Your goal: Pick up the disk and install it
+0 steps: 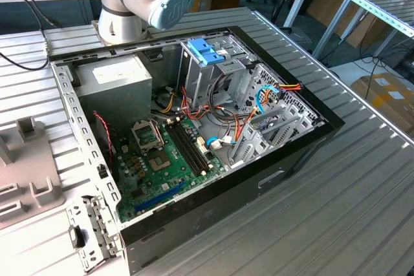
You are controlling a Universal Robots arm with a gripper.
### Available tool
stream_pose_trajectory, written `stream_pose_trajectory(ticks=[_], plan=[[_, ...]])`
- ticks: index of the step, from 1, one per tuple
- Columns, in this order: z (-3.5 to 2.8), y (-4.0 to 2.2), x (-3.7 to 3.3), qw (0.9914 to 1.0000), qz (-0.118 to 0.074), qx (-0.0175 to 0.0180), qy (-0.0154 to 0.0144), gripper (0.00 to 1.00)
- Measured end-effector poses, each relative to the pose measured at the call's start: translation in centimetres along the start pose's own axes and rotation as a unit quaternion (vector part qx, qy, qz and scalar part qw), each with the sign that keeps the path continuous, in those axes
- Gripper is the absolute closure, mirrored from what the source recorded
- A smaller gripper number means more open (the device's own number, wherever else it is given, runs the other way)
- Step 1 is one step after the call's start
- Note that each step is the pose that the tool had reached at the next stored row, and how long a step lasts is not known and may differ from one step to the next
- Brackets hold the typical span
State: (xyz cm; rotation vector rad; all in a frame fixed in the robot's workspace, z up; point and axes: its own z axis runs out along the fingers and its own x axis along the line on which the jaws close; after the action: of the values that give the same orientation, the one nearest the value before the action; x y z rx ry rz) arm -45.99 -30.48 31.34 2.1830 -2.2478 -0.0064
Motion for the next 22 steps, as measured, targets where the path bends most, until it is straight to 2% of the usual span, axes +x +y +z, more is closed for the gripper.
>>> stream_pose_trajectory(ticks=[9, 14, 22], plan=[[-0.86, 0.01, 0.0, 1.0, 0.0, 0.0001, -0.0002, 0.63], [-1.1, 0.01, 0.0, 1.0, 0.0, -0.0001, -0.0002, 0.63], [-1.85, 0.01, 0.0, 1.0, 0.0, 0.0, -0.0012, 0.63]])
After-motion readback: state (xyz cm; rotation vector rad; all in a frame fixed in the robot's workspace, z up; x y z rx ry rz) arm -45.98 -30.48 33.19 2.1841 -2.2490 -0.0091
